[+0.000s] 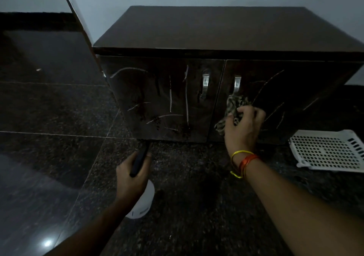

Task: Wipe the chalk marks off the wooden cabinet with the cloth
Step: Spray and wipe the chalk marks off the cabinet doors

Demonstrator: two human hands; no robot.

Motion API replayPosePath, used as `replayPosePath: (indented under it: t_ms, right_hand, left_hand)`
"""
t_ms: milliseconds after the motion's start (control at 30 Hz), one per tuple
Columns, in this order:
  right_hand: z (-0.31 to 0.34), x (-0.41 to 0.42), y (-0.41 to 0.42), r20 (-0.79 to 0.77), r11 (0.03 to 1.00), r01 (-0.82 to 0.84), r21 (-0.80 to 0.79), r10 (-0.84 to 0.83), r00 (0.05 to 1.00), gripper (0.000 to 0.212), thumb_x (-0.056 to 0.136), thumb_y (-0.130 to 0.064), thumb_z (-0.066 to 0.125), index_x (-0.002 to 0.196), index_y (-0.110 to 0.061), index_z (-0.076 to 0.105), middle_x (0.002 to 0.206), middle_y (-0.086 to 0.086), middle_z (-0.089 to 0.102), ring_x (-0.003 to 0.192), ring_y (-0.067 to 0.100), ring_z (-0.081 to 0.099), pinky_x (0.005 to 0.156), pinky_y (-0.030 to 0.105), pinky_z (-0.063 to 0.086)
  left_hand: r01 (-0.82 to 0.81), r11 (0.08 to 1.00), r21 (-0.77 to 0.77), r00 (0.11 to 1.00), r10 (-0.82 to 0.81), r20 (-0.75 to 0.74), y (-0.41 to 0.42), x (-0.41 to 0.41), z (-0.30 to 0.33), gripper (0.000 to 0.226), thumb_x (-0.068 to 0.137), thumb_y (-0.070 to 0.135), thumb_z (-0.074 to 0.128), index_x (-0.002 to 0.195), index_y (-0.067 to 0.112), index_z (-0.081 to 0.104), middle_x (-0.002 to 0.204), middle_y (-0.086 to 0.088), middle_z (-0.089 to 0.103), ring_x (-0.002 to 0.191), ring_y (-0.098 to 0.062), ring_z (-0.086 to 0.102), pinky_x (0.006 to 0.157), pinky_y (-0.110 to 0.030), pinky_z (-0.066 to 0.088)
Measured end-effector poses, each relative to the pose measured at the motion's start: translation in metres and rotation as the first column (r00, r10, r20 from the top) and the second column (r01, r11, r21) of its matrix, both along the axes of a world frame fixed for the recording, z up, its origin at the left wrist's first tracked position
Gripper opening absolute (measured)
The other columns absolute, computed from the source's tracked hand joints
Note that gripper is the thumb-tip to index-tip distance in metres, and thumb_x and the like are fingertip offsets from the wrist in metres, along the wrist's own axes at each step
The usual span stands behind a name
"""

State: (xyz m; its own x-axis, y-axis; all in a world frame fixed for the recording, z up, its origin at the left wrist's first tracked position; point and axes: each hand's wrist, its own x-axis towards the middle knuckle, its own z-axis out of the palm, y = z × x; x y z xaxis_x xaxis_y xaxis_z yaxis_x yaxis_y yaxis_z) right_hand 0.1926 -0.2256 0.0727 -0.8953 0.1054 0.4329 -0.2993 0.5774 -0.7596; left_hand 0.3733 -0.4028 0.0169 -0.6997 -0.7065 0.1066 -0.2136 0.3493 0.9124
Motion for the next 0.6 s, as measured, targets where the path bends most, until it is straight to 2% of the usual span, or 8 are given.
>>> replayPosePath:
  t_ms: [100, 200, 267, 333, 400, 467, 533, 600]
  right_hand:
    - [0.014, -0.012, 0.000, -0.053, 1.000, 0.020, -0.013, -0.021, 0.998, 0.018, 0.086, -0.012, 0.061, 0.101, -0.005, 0.053, 0.119, 0.015, 0.041, 0.089, 0.015, 0.043, 0.072, 0.015, 0.032]
    - [0.022, -0.016, 0.005, -0.109, 0.994, 0.054, -0.095, -0.064, 0.992, 0.016, 0.087, -0.009, 0.059, 0.100, -0.003, 0.053, 0.115, 0.016, 0.042, 0.087, 0.011, 0.040, 0.068, 0.009, 0.029]
    - [0.032, -0.020, 0.009, -0.145, 0.983, 0.090, -0.157, -0.113, 0.983, 0.016, 0.086, -0.008, 0.058, 0.100, -0.002, 0.052, 0.114, 0.016, 0.041, 0.086, 0.011, 0.039, 0.069, 0.005, 0.032]
    - [0.044, -0.030, 0.010, -0.182, 0.978, 0.105, -0.181, -0.139, 0.974, 0.016, 0.086, -0.008, 0.058, 0.100, -0.002, 0.052, 0.114, 0.017, 0.042, 0.086, 0.010, 0.039, 0.069, -0.004, 0.028]
    - [0.051, -0.040, 0.008, -0.223, 0.985, 0.090, -0.145, -0.121, 0.967, 0.015, 0.086, -0.008, 0.059, 0.098, -0.004, 0.053, 0.115, 0.018, 0.042, 0.088, 0.012, 0.041, 0.071, 0.002, 0.029]
    - [0.050, -0.044, 0.003, -0.272, 0.997, 0.038, -0.073, -0.057, 0.961, 0.015, 0.083, -0.006, 0.062, 0.095, -0.005, 0.053, 0.115, 0.018, 0.043, 0.093, 0.020, 0.048, 0.077, 0.015, 0.036]
    - [0.044, -0.043, -0.003, -0.320, 0.998, -0.025, 0.052, 0.041, 0.947, 0.015, 0.081, -0.003, 0.063, 0.094, -0.004, 0.055, 0.116, 0.018, 0.044, 0.100, 0.027, 0.052, 0.083, 0.025, 0.043]
    - [0.041, -0.042, -0.004, -0.345, 0.985, -0.075, 0.158, 0.127, 0.930, 0.015, 0.082, -0.003, 0.063, 0.095, -0.004, 0.057, 0.117, 0.019, 0.046, 0.103, 0.028, 0.051, 0.083, 0.029, 0.047]
  left_hand:
    - [0.016, 1.000, 0.010, 0.995, -0.015, -0.097, 0.012, -0.023, 0.019, 0.022, 0.095, 0.026, 0.060, 0.079, 0.010, 0.062, 0.064, -0.027, 0.055, 0.058, -0.047, 0.055, 0.051, -0.053, 0.046]
    - [0.076, 0.997, 0.021, 0.977, -0.071, -0.199, 0.030, -0.046, 0.042, 0.032, 0.092, 0.036, 0.055, 0.081, 0.007, 0.060, 0.063, -0.023, 0.052, 0.057, -0.042, 0.053, 0.050, -0.052, 0.044]
    - [0.113, 0.993, 0.023, 0.966, -0.104, -0.239, 0.041, -0.062, 0.056, 0.025, 0.095, 0.030, 0.054, 0.080, 0.011, 0.059, 0.060, -0.016, 0.049, 0.055, -0.035, 0.052, 0.049, -0.047, 0.044]
    - [0.123, 0.992, 0.006, 0.955, -0.117, -0.272, 0.051, -0.077, 0.067, 0.021, 0.097, 0.024, 0.055, 0.077, 0.016, 0.058, 0.059, -0.011, 0.048, 0.054, -0.033, 0.051, 0.049, -0.045, 0.043]
    - [0.126, 0.992, -0.003, 0.947, -0.121, -0.299, 0.061, -0.091, 0.075, 0.022, 0.099, 0.021, 0.055, 0.077, 0.018, 0.059, 0.060, -0.015, 0.049, 0.055, -0.036, 0.051, 0.049, -0.048, 0.042]
    - [0.135, 0.991, 0.009, 0.935, -0.125, -0.333, 0.070, -0.101, 0.078, 0.023, 0.099, 0.023, 0.055, 0.077, 0.016, 0.059, 0.063, -0.022, 0.049, 0.056, -0.040, 0.049, 0.049, -0.050, 0.040]
    - [0.147, 0.989, 0.012, 0.922, -0.132, -0.364, 0.078, -0.108, 0.079, 0.029, 0.098, 0.032, 0.056, 0.077, 0.011, 0.058, 0.062, -0.026, 0.048, 0.055, -0.042, 0.049, 0.049, -0.049, 0.039]
    - [0.152, 0.988, 0.001, 0.917, -0.141, -0.372, 0.084, -0.114, 0.080, 0.032, 0.095, 0.035, 0.055, 0.075, 0.010, 0.058, 0.062, -0.026, 0.050, 0.055, -0.042, 0.050, 0.048, -0.047, 0.040]
